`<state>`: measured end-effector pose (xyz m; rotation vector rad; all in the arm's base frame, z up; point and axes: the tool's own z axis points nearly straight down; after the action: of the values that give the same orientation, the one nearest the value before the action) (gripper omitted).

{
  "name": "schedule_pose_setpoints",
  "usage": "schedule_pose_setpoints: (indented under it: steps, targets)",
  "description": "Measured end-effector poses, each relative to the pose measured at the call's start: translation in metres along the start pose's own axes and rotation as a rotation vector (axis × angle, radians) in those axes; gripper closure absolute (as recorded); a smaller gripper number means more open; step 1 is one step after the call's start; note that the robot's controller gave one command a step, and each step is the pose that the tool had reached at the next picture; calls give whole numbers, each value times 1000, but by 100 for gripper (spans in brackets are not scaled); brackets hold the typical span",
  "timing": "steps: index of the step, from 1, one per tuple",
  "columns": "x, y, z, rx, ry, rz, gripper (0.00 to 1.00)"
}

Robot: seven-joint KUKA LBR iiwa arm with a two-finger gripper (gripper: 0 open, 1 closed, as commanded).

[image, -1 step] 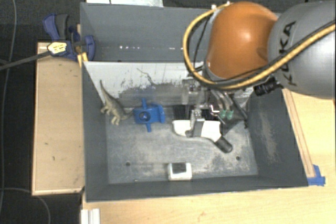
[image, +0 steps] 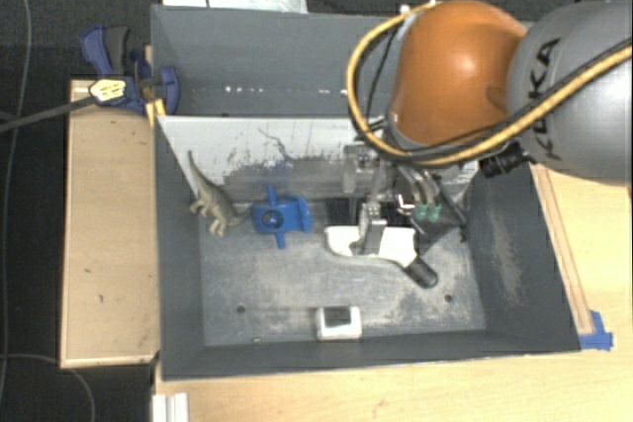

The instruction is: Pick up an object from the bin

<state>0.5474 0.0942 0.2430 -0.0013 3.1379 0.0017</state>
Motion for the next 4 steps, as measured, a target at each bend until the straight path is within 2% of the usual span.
schedule_pose_setpoints:
  steps: [1,2,3,4]
  targets:
    - [-15,-36,64,0,-3,-10,0]
    - [-15,-81,84,0,0,-99,0]
    - [-25,-92,133,-1,-9,26,0]
    - [-26,-85,173,0,-6,2,0]
